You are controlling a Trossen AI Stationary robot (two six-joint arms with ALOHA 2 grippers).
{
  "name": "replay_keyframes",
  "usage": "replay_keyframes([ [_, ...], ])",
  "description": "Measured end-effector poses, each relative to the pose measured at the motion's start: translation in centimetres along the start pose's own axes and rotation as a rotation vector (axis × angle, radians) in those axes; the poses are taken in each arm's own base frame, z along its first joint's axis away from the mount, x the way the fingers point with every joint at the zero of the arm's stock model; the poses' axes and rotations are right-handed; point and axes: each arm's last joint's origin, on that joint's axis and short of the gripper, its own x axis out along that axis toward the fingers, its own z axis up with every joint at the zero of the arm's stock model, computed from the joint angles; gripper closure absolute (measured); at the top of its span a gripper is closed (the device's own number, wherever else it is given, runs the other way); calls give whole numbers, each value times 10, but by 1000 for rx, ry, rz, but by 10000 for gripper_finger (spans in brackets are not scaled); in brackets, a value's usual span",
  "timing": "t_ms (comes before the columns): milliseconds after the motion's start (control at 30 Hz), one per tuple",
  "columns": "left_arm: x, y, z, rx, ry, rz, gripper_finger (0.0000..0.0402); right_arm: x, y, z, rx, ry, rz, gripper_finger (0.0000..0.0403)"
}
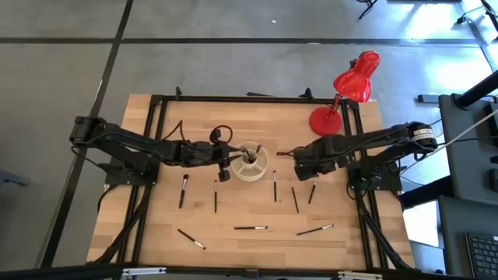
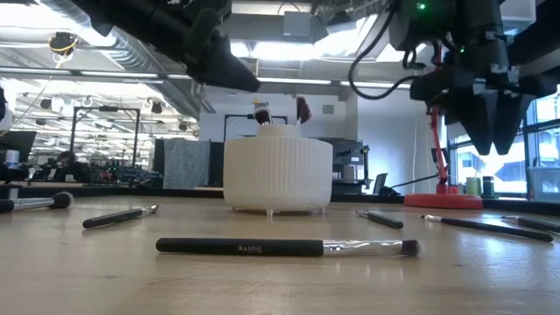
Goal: Put items in baskets/containers
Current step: Put the eyeshadow brush into the white organizer
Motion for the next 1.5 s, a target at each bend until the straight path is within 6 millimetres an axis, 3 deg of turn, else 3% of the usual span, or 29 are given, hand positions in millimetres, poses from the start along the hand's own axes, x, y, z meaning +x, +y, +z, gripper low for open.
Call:
replay_keyframes([
  [333, -18, 8, 5, 0, 18, 23, 314, 34, 15, -6, 30, -55, 0, 206],
  [633, -22, 10, 6, -20, 24, 24, 312, 61, -2, -15, 46, -38, -76, 170],
  [833, -22, 10, 5, -38, 26, 24, 312, 85, -5, -15, 87, -44, 32, 174],
  [1000, -22, 10, 5, -29, 28, 46, 313, 96, -10, -17, 105, -24, 63, 206],
  [1333, -22, 15, 4, -28, 32, 210, 309, 95, -5, -13, 25, -16, 110, 378],
  [1500, -22, 15, 5, -25, 27, 209, 309, 95, -4, -12, 17, -32, 115, 386],
])
